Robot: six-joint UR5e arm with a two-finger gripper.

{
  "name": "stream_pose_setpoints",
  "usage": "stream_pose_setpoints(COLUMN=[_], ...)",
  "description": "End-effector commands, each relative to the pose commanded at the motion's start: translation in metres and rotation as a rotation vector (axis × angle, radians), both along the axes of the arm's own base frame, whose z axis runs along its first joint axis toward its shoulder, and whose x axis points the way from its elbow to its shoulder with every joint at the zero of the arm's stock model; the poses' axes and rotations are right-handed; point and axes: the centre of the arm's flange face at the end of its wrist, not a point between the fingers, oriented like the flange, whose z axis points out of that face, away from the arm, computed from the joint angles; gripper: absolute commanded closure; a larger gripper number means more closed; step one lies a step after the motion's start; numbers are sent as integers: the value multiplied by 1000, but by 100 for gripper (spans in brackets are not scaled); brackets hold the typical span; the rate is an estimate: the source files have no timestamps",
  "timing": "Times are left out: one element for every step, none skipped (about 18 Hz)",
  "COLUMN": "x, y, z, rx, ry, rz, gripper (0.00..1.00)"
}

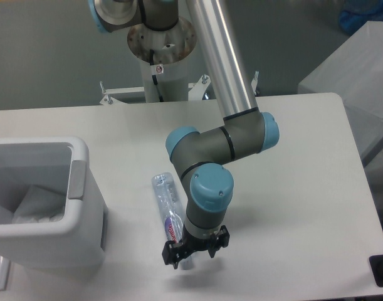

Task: Place the trash in the trash can
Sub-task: 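Lower the gripper around the bottle's cap end and close it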

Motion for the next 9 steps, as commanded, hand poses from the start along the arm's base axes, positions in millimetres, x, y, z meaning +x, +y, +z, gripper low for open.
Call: stream_pose_setpoints(x=[0, 1, 4, 6, 5, 7, 11, 11, 11], y=[0, -1, 1, 1, 0, 2, 5, 5, 5], z=[-5, -8, -10, -15, -16, -17, -18, -19, -18], rx=[-5, -9, -13, -22, -30, -36, -40, -41, -41], ry=[-6, -9, -12, -14, -5, 0, 7, 8, 8], rz=[1, 3, -1, -4, -3, -5, -13, -11, -11], gripper=[14, 15, 16, 16, 17, 18, 19, 21, 25])
